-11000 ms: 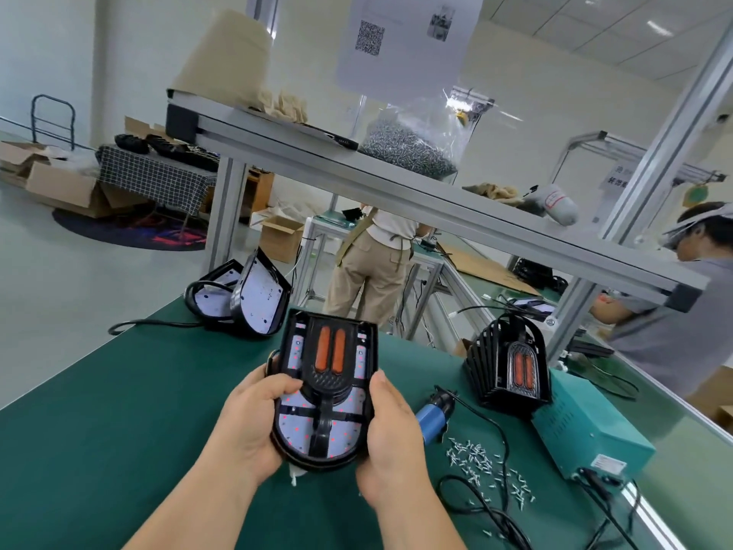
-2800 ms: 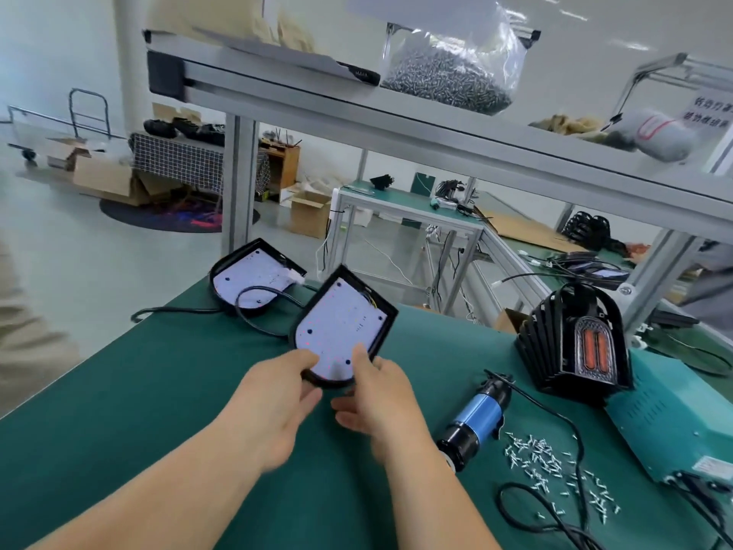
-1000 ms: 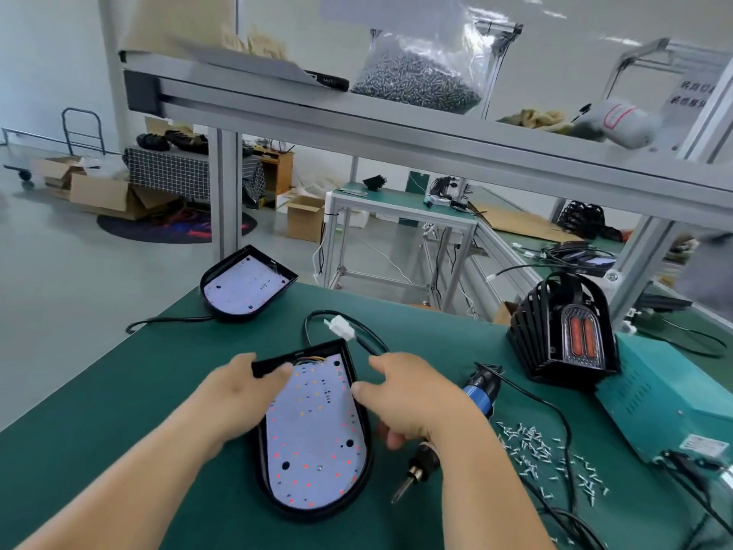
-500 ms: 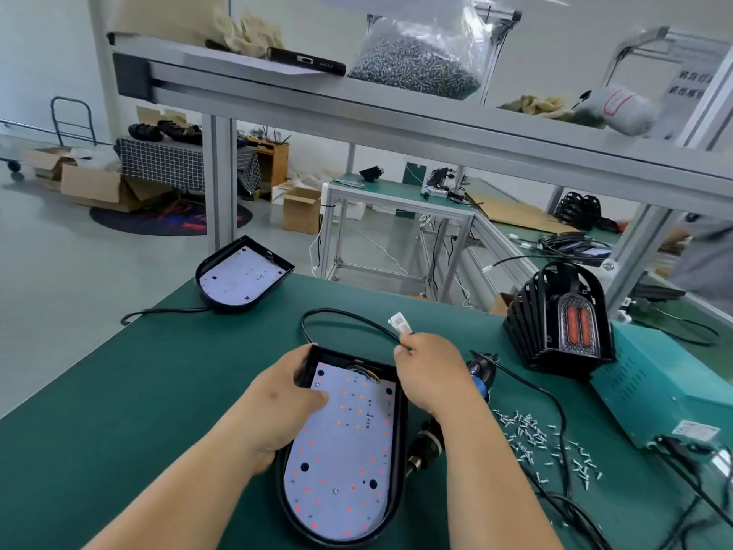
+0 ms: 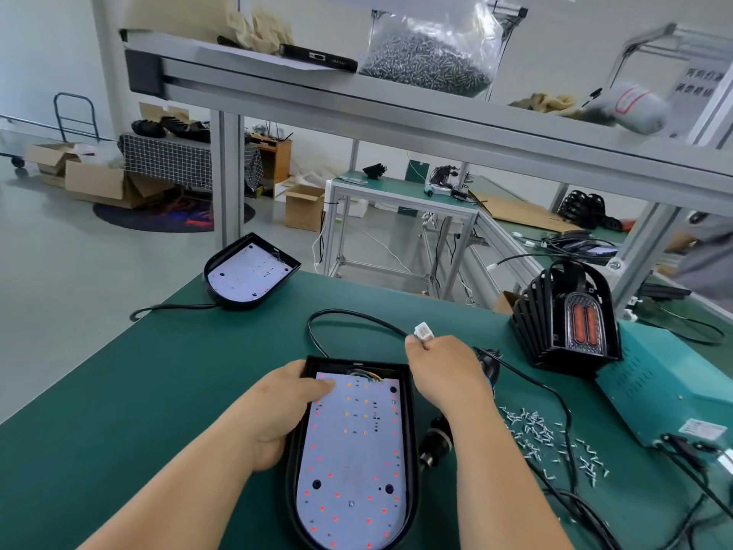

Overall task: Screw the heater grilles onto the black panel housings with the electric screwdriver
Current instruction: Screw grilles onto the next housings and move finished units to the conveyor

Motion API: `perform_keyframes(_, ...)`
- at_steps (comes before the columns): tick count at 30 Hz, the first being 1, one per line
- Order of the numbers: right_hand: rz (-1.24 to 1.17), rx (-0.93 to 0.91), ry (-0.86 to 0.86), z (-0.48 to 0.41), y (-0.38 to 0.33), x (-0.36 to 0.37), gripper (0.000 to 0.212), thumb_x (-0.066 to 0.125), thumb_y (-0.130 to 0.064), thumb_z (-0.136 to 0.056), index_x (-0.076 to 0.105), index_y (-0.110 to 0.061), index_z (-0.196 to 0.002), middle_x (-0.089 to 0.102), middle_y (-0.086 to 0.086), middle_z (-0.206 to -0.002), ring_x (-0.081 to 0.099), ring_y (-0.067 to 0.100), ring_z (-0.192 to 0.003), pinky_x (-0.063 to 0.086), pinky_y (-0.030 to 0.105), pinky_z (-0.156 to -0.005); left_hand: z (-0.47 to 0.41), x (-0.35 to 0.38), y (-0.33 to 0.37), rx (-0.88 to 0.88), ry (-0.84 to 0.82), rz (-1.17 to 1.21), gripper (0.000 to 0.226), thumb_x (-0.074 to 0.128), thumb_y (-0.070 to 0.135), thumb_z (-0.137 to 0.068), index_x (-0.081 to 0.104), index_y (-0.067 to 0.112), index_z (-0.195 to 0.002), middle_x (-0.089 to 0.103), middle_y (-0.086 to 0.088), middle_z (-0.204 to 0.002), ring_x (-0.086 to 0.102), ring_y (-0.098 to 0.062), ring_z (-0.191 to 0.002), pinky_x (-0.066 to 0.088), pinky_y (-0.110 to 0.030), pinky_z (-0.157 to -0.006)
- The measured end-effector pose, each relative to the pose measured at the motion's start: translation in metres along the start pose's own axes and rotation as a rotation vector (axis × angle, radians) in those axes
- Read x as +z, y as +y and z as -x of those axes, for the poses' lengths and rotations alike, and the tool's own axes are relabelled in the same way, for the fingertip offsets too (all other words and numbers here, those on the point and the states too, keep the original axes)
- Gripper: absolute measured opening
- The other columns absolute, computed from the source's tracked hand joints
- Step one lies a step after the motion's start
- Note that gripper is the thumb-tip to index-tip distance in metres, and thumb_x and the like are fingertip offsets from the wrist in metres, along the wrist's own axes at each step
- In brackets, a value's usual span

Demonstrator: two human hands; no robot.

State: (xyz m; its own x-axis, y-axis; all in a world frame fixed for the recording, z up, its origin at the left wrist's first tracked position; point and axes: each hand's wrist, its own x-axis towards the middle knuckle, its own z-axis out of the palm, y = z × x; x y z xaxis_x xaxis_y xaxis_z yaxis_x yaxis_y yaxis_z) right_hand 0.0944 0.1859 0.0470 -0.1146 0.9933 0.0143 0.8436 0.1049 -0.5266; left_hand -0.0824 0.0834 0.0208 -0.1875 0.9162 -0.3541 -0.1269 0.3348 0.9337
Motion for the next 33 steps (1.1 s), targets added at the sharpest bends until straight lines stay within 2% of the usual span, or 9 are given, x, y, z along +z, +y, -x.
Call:
perform_keyframes(5, -0.176, 0.017, 0.179, 0.0, 0.004, -0.012, 0.046, 0.052, -0.039, -0.09, 0.035, -0.016, -0.054, 0.035, -0.005, -0.047, 0.034, 0.021, -0.05, 0.026, 0.03, -0.05, 0.003, 0.001, -0.002, 0.051, 0.033, -0.025, 0.018, 0.051, 0.006, -0.1, 0.067, 0.011, -0.107, 0.077, -0.014, -0.095, 0.074, -0.033, -0.084, 0.059, -0.047, -0.078)
perform_keyframes(7, -0.402, 0.046, 0.287, -0.001, 0.002, -0.016, 0.049, 0.047, -0.046, -0.095, 0.051, -0.011, -0.061, 0.051, -0.002, -0.055, 0.047, 0.024, -0.059, 0.033, 0.031, -0.054, 0.005, 0.004, 0.0, 0.037, 0.004, 0.038, 0.019, 0.053, 0.017, -0.101, 0.068, 0.01, -0.108, 0.077, -0.012, -0.096, 0.075, -0.029, -0.081, 0.059, -0.04, -0.073)
perform_keyframes(10, -0.606, 0.123, 0.356, -0.007, 0.009, -0.015, 0.041, 0.042, -0.037, -0.102, 0.061, -0.004, -0.088, 0.069, 0.016, -0.087, 0.061, 0.035, -0.082, 0.047, 0.037, -0.074, 0.006, 0.005, 0.002, -0.065, -0.05, 0.23, 0.046, 0.051, 0.045, -0.099, 0.08, 0.01, -0.096, 0.076, -0.013, -0.102, 0.075, -0.029, -0.085, 0.056, -0.038, -0.074)
perform_keyframes(13, -0.599, 0.146, 0.324, -0.011, 0.018, -0.014, 0.037, 0.046, -0.025, -0.099, 0.061, 0.009, -0.104, 0.065, 0.027, -0.091, 0.05, 0.026, -0.071, 0.045, 0.034, -0.063, 0.003, 0.004, -0.001, -0.092, -0.094, 0.327, 0.054, 0.045, 0.051, -0.098, 0.081, 0.011, -0.091, 0.075, -0.015, -0.107, 0.075, -0.032, -0.086, 0.055, -0.04, -0.075)
perform_keyframes(17, -0.663, 0.108, 0.333, -0.014, 0.024, -0.026, 0.028, 0.056, -0.021, -0.092, 0.054, -0.002, -0.071, 0.046, 0.01, -0.067, 0.036, 0.023, -0.067, 0.034, 0.034, -0.063, -0.001, 0.001, -0.006, -0.11, -0.099, 0.358, 0.057, 0.041, 0.051, -0.099, 0.08, 0.01, -0.099, 0.073, -0.018, -0.113, 0.074, -0.035, -0.088, 0.053, -0.045, -0.082)
perform_keyframes(20, -0.692, 0.122, 0.391, -0.017, 0.036, -0.039, 0.027, 0.059, -0.021, -0.088, 0.054, -0.004, -0.068, 0.046, 0.007, -0.063, 0.035, 0.022, -0.061, 0.033, 0.031, -0.06, -0.001, -0.001, -0.006, -0.078, -0.075, 0.429, 0.048, 0.042, 0.053, -0.099, 0.074, 0.021, -0.116, 0.073, -0.011, -0.117, 0.073, -0.033, -0.092, 0.053, -0.045, -0.081)
perform_keyframes(24, -0.59, 0.145, 0.543, -0.033, 0.065, -0.068, 0.026, 0.063, -0.024, -0.088, 0.06, -0.004, -0.072, 0.048, 0.001, -0.057, 0.038, 0.019, -0.05, 0.032, 0.025, -0.053, -0.005, -0.003, -0.008, -0.08, -0.086, 0.451, 0.044, 0.044, 0.051, -0.098, 0.072, 0.025, -0.121, 0.071, -0.008, -0.121, 0.069, -0.033, -0.104, 0.051, -0.046, -0.085)
perform_keyframes(28, -0.262, 0.184, 0.667, -0.058, 0.099, -0.104, 0.036, 0.061, -0.021, -0.089, 0.041, -0.012, -0.06, 0.041, 0.006, -0.054, 0.036, 0.022, -0.048, 0.026, 0.028, -0.048, -0.004, -0.003, -0.007, -0.042, -0.101, 0.451, 0.038, 0.046, 0.049, -0.097, 0.075, 0.031, -0.113, 0.072, -0.006, -0.121, 0.072, -0.03, -0.101, 0.052, -0.046, -0.085)
perform_keyframes(33, 0.0, 0.262, 0.602, -0.074, 0.126, -0.119, 0.023, 0.059, -0.021, -0.093, 0.057, 0.002, -0.089, 0.058, 0.016, -0.08, 0.047, 0.027, -0.062, 0.028, 0.027, -0.049, -0.003, 0.003, -0.005, -0.018, -0.08, 0.432, 0.046, 0.051, 0.054, -0.092, 0.082, 0.02, -0.092, 0.075, -0.012, -0.108, 0.075, -0.031, -0.081, 0.053, -0.044, -0.077)
